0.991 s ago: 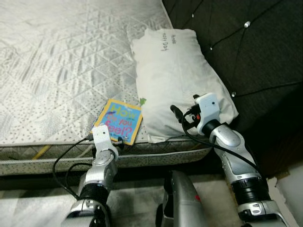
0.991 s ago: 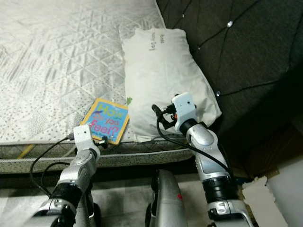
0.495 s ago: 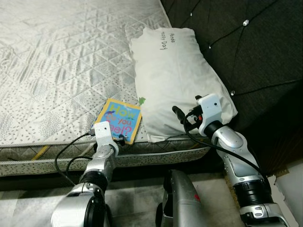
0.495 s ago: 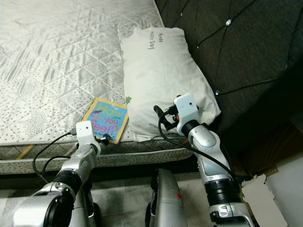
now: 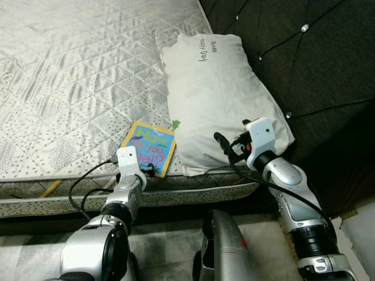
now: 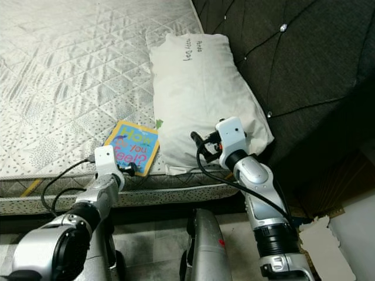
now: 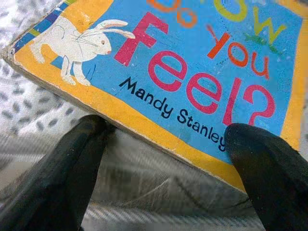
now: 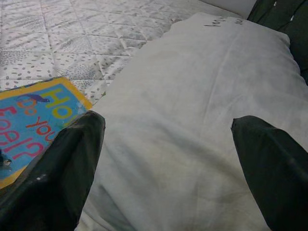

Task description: Clean up the room

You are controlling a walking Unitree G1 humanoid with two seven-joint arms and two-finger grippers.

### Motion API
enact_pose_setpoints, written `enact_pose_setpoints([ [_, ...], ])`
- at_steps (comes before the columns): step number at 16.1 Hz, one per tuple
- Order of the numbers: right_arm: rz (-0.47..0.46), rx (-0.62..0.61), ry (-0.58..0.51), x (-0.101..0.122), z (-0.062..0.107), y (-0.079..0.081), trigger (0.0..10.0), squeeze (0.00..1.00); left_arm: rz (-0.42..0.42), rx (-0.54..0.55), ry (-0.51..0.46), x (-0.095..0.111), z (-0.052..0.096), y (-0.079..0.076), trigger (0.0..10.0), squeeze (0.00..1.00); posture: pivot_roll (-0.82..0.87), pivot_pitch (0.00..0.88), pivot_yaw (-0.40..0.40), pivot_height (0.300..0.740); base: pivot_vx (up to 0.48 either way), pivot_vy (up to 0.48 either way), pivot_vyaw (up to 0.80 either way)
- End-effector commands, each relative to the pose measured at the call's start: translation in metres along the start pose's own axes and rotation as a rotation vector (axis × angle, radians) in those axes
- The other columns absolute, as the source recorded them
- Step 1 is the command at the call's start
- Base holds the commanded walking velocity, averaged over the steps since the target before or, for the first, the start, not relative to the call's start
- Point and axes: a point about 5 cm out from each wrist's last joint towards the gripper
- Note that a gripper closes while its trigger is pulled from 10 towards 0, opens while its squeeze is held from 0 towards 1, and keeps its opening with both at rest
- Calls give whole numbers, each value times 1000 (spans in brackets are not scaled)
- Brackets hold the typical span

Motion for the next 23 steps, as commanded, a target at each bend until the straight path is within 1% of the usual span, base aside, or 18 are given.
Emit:
enact_pose_setpoints([
  [1,9,-24,-13,5,2,-6,10000,0,-41,-59,-14,10,0,-12,10000,0,-234,86,-118,571,0,0,0],
  [2,7,-24,-14,5,2,-5,10000,0,-60,-95,-17,14,0,-19,10000,0,-234,84,-116,571,0,0,0],
  [5,6,-25,-16,5,1,-4,10000,0,-82,-130,-22,18,1,-26,10000,0,-236,83,-113,571,0,0,0],
  [6,6,-26,-18,6,1,-5,10000,0,-108,-152,-18,17,1,-29,10000,0,-237,82,-113,571,0,0,0],
  [11,6,-26,-19,6,0,-4,10000,0,-131,-187,-6,13,2,-37,10000,0,-231,77,-113,571,0,0,0],
  [13,6,-22,-21,6,-1,-3,10000,0,-141,-216,2,9,4,-44,10000,0,-229,75,-114,571,0,0,0],
  [17,8,-22,-23,6,-2,-3,10000,0,-186,-334,3,9,9,-67,10000,0,-231,74,-114,571,0,0,0],
  [20,8,-23,-24,6,-2,-2,10000,0,-202,-371,4,8,12,-77,10000,0,-235,72,-109,571,0,0,0],
  [21,8,-23,-24,6,-2,-2,10000,0,-213,-377,1,9,12,-79,10000,0,-235,72,-109,571,0,0,0],
  [22,6,-23,-24,6,-2,-2,10000,0,-215,-371,-43,18,12,-81,10000,0,-234,72,-109,571,0,0,0],
  [23,6,-24,-23,5,-2,-2,10000,0,-218,-358,-66,23,12,-81,10000,0,-229,70,-107,571,0,0,0],
])
Point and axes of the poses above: a point about 5 cm out from each wrist's last joint towards the gripper, its own z axis pointing back from the gripper into the wrist, its own x axis along the axis of the wrist's last joint, y = z × x, and after that the axes turned 14 degrees about -z, right-handed
